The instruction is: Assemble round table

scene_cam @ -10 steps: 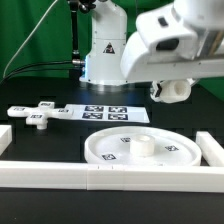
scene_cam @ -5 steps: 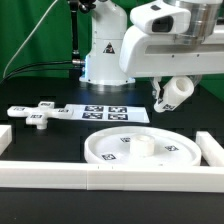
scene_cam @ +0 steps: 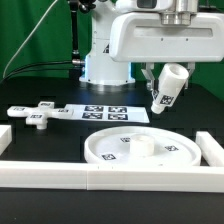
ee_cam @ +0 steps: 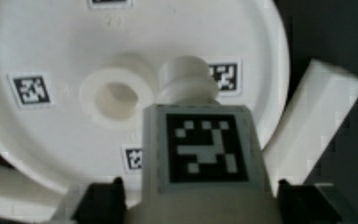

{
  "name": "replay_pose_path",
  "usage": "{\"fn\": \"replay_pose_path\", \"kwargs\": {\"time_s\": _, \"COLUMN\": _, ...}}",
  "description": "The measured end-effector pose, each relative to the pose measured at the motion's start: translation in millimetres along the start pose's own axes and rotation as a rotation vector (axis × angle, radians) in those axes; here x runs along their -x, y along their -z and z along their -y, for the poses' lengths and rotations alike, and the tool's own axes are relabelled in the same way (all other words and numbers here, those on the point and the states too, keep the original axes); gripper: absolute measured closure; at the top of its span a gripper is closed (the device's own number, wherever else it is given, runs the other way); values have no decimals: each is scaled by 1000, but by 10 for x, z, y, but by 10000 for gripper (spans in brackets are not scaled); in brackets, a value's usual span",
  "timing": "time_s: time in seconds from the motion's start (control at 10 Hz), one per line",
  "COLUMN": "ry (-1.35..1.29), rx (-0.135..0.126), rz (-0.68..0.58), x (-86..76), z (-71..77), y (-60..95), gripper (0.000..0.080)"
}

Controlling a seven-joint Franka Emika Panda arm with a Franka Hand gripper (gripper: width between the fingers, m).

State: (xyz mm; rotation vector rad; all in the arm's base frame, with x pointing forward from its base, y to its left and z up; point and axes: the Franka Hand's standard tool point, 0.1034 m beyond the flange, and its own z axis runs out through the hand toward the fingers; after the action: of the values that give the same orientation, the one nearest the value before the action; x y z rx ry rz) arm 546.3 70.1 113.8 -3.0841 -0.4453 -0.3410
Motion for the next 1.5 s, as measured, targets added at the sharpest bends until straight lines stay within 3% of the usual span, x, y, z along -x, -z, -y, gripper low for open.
{"fn": "replay_pose_path", "kwargs": {"time_s": 0.2, "ry": 18, "rx": 16, "rz": -129, "x": 16, "z": -34, "y": -11, "gripper": 390}}
{"fn": "replay_pose_path", "kwargs": {"time_s": 0.3, "ry": 52, "rx": 30, "rz": -170, "x": -25, "z": -128, "y": -8, "gripper": 390}}
{"fn": "replay_pose_path", "kwargs": {"time_s": 0.5, "ry": 80, "rx": 81, "rz": -339, "x": -168, "z": -328, "y": 32, "gripper": 390}}
{"fn": "replay_pose_path", "kwargs": {"time_s": 0.9, "ry": 66, "rx": 80, "rz": -327, "x": -9, "z": -381, "y": -157, "gripper": 390}}
{"fn": "replay_pose_path", "kwargs": {"time_s": 1.2, "ry": 67, "rx": 68, "rz": -304, "x": 83, "z": -327, "y": -293, "gripper": 390}}
{"fn": "replay_pose_path", "kwargs": {"time_s": 1.5, "ry": 69, "rx": 64, "rz": -299, "x": 67, "z": -308, "y": -337, "gripper": 390}}
